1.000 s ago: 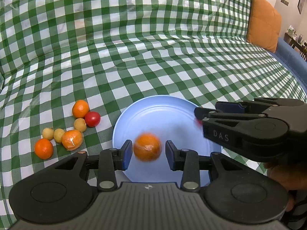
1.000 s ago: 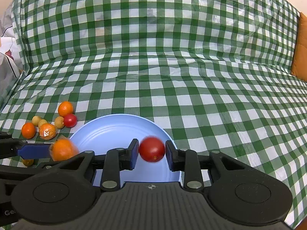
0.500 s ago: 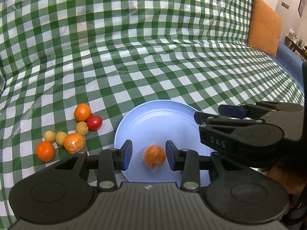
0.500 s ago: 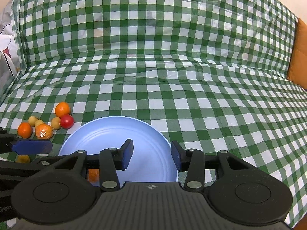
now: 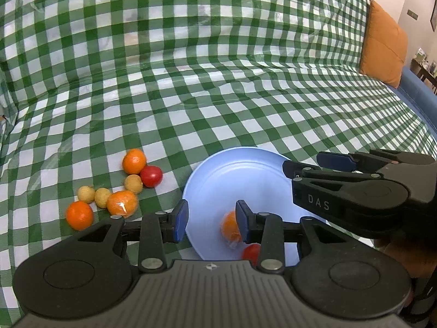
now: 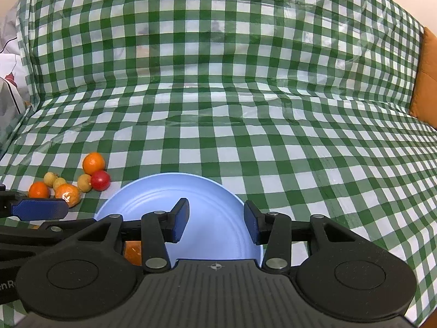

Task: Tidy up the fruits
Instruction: 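Open the left tool to drop the orange while the right tool releases the tomato onto the plate, then grasp a small yellow fruit with the left tool while the right tool grasps another red tomato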

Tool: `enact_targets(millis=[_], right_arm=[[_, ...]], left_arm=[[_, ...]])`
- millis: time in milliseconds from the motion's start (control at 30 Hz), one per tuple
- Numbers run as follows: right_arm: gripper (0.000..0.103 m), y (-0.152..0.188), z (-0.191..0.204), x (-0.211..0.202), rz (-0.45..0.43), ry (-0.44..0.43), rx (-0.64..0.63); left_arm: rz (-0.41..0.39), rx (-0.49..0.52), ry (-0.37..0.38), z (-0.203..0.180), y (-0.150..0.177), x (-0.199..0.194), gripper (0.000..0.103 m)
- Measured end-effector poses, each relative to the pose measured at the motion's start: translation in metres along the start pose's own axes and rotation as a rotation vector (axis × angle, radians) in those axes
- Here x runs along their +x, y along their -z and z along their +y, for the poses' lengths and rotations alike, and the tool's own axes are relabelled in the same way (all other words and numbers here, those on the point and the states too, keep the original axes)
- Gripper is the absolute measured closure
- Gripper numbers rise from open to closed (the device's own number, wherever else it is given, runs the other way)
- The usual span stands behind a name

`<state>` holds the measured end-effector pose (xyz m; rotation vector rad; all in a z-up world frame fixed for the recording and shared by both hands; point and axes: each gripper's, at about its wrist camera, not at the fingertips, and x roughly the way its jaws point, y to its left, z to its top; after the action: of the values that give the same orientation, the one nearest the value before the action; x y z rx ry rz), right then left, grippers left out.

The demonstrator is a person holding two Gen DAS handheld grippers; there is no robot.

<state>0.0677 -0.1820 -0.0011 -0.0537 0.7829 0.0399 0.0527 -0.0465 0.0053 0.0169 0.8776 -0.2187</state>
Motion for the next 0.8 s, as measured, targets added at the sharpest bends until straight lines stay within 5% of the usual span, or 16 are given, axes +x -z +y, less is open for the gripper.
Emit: enact_targets(millis=[333,533,800], right_arm=[[0.057,-0.005,0.023,0.005,-0.019,-0.039,-0.004],[0.057,-0.007,0.04,0.011,-0.021,-0.078,-0.007],[0.064,-0.014,0.058,0.021,-0.01,-0.17,0.013]], left_arm=[[-0.012,-0.109,-0.052,0.049,-0.008,-0.008,0.061],[-0.031,-0.221,-0.117,0.099,-0.008,-0.009,0.084],[-0.012,-0.517,-0.154,0.188,0.009,-0.017,0.085]])
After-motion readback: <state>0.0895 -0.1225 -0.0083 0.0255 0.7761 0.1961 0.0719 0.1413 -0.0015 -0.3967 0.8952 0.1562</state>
